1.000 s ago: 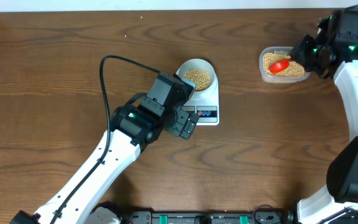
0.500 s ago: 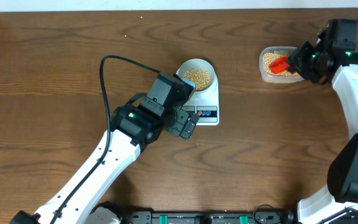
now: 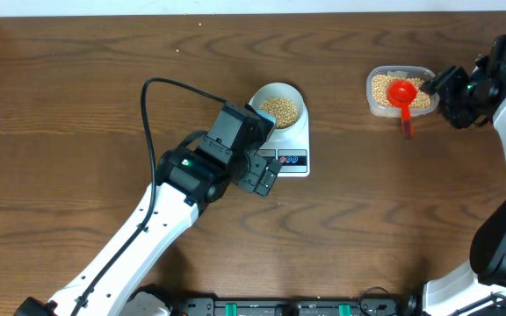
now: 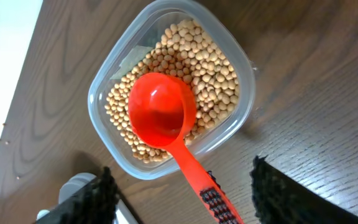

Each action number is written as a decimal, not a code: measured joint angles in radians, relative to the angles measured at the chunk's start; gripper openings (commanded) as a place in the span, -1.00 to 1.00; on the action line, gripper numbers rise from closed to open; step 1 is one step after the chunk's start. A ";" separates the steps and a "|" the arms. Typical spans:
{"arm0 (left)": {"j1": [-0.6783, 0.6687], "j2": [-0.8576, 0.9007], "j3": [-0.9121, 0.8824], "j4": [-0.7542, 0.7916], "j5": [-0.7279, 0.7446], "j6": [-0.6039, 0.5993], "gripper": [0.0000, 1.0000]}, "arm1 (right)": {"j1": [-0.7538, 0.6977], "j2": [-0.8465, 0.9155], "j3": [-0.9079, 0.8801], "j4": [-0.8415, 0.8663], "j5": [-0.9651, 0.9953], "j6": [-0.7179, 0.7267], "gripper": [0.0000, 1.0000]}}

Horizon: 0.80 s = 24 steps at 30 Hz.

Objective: Scoop item into bowl and weigh 50g on scale
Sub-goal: 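Open the right gripper to release the scoop handle in the tub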

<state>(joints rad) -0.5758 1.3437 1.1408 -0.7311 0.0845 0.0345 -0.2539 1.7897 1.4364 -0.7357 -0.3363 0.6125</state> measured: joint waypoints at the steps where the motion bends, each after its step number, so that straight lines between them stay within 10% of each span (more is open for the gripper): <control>1: 0.000 0.000 0.000 0.000 0.000 0.000 0.99 | 0.000 0.000 0.000 0.006 -0.009 -0.015 0.64; 8: 0.000 0.000 0.000 0.000 0.000 0.000 0.99 | 0.000 -0.001 0.000 0.055 -0.095 -0.181 0.99; 24: 0.000 0.000 0.000 0.000 0.000 0.000 0.99 | 0.050 -0.389 0.021 -0.013 -0.104 -0.447 0.99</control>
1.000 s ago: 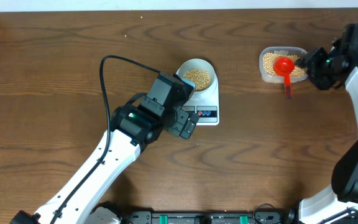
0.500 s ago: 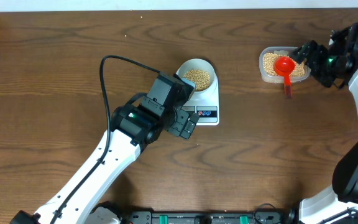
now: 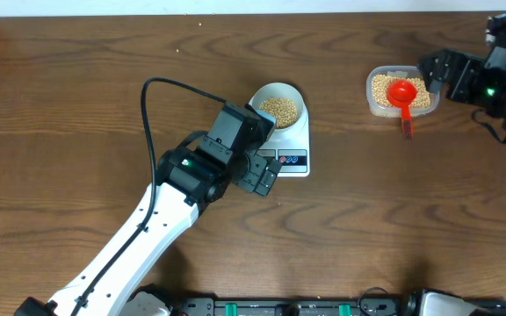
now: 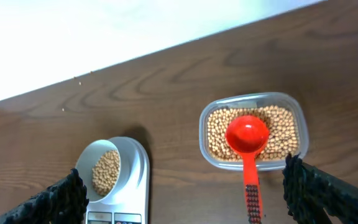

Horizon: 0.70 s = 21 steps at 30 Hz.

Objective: Scoop item into bowl and weigh 50g on scale
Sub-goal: 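Open the right gripper to release the scoop handle in the tub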

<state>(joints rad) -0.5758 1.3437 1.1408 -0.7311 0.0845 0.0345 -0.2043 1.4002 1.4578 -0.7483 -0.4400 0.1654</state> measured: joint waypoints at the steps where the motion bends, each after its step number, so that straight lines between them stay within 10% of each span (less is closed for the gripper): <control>1: 0.000 0.000 0.000 0.000 0.000 0.000 0.99 | 0.000 -0.009 0.000 -0.011 0.003 -0.002 0.99; 21: 0.000 0.000 0.000 0.000 0.000 0.000 0.99 | -0.009 -0.014 0.001 -0.211 0.106 -0.076 0.99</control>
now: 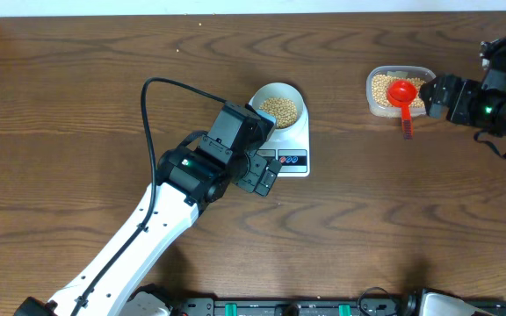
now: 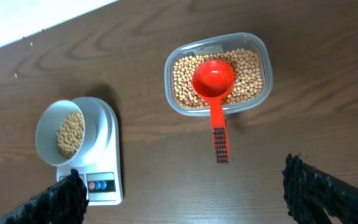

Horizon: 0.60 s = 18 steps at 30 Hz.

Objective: Scoop item into bowl and weigh 50g on scale

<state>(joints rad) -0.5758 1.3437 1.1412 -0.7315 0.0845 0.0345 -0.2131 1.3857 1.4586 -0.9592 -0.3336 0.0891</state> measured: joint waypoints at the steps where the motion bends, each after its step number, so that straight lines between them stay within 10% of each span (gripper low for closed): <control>1: 0.000 0.000 0.000 0.000 0.000 0.000 0.99 | 0.000 -0.001 0.000 0.019 0.002 -0.011 0.99; 18: 0.000 0.000 0.000 -0.001 0.000 0.000 0.99 | 0.001 -0.393 -0.172 0.265 0.046 -0.143 0.98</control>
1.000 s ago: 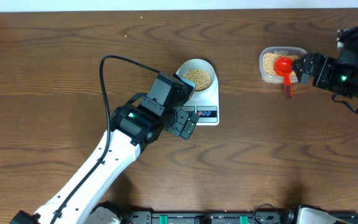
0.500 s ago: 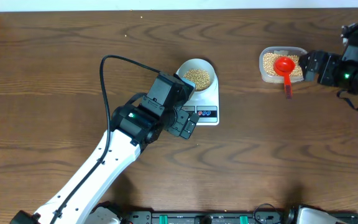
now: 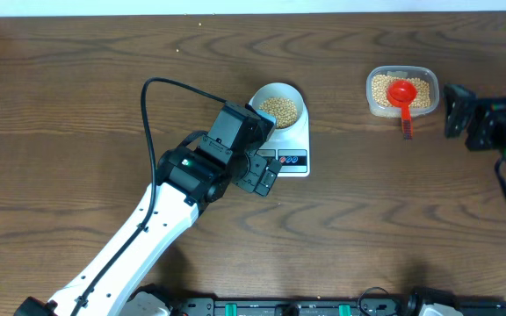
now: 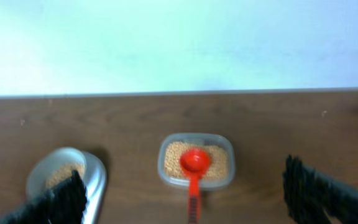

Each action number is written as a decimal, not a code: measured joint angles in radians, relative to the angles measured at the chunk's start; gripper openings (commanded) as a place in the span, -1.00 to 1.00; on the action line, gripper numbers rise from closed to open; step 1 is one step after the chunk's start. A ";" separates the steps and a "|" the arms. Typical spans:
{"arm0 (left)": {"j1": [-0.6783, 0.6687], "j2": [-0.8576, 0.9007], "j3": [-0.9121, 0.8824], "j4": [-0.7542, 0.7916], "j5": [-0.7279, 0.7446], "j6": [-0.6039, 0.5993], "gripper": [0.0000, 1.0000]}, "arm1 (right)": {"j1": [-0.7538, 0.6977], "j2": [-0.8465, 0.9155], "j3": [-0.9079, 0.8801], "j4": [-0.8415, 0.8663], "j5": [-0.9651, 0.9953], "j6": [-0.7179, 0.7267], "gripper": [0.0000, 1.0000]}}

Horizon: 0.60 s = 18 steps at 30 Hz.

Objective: Scoop item into bowl and weigh 50g on scale

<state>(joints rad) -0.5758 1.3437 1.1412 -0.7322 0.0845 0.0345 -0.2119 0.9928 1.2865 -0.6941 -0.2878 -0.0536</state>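
A white bowl (image 3: 279, 106) part-filled with soybeans sits on the white scale (image 3: 293, 147). The clear tub of soybeans (image 3: 400, 91) stands at the back right. A red scoop (image 3: 401, 91) lies in it, cup on the beans and handle over the near rim. In the blurred right wrist view the scoop (image 4: 193, 163), tub (image 4: 219, 163) and bowl (image 4: 58, 173) appear small and far off. My right gripper (image 3: 458, 111) (image 4: 182, 190) is wide open and empty, to the right of the tub. My left gripper (image 3: 265, 174) rests by the scale's front left; its jaws are unclear.
A black cable (image 3: 161, 88) loops from the left arm over the table. The pale wall (image 4: 179, 43) runs along the table's far edge. Bare wood lies between the scale and the tub.
My right gripper has drawn back to the right, farther from the tub, still open. The scoop lies as before in the beans. The left arm has not moved.
My right gripper was open close over the scoop's handle at the tub. Then it was off the scoop at the tub's right side, then further right, and now well clear. The scoop, bowl and left arm stayed put throughout.
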 measured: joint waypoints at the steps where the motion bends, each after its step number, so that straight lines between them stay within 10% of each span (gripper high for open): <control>1: 0.000 0.000 0.000 0.001 0.000 0.000 0.99 | 0.000 -0.041 -0.055 0.034 0.002 -0.003 0.99; 18: 0.000 0.000 -0.001 0.000 0.000 0.000 0.99 | 0.013 -0.669 -0.964 0.808 0.022 0.046 0.98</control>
<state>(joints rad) -0.5758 1.3441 1.1404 -0.7322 0.0845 0.0345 -0.1993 0.3237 0.3222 0.1143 -0.2661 -0.0074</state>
